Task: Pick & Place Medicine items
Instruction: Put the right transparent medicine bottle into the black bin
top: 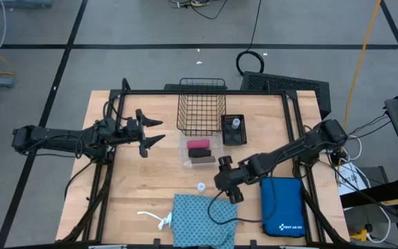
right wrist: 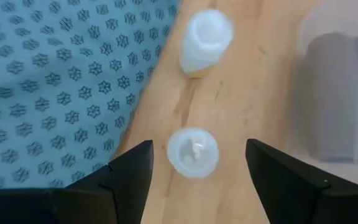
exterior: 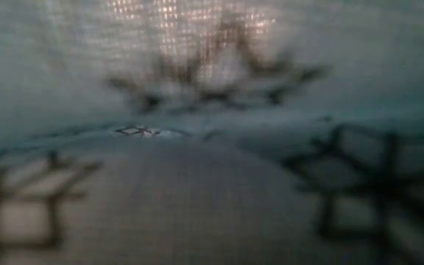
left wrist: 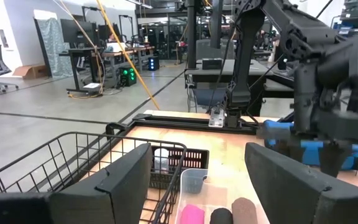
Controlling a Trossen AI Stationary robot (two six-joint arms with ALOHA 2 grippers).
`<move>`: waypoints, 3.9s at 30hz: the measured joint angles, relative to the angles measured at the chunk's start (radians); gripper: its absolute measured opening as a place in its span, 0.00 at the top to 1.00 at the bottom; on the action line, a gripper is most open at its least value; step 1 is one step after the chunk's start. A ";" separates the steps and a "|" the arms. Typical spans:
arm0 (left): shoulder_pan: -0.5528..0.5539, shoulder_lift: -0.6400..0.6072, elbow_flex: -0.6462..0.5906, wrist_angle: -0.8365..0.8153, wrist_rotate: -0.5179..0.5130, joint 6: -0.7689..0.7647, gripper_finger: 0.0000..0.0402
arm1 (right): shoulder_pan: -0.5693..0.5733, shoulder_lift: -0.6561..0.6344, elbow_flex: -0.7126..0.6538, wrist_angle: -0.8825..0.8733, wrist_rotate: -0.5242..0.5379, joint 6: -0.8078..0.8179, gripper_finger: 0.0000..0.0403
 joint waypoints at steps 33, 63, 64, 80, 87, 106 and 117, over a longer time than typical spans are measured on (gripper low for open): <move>0.000 0.000 0.000 0.000 0.000 0.000 0.33 | -0.006 0.099 0.000 0.044 -0.022 -0.048 0.43; 0.000 0.000 0.000 0.000 0.000 0.000 0.33 | -0.013 0.120 0.000 -0.004 -0.021 -0.110 0.51; 0.000 0.000 0.000 0.000 0.000 0.000 0.33 | -0.013 0.120 0.000 -0.004 -0.021 -0.110 0.51; 0.000 0.000 0.000 0.000 0.000 0.000 0.33 | -0.013 0.080 -0.001 0.009 -0.006 -0.114 0.51; 0.000 0.000 0.000 0.000 0.000 0.000 0.33 | -0.012 0.072 -0.001 0.010 0.004 -0.086 0.51; 0.000 0.000 0.000 0.000 0.000 0.000 0.33 | -0.012 0.072 -0.001 0.014 0.002 -0.083 0.51; 0.000 0.000 0.000 0.000 0.000 0.000 0.33 | -0.012 0.072 -0.001 0.014 0.003 -0.084 0.51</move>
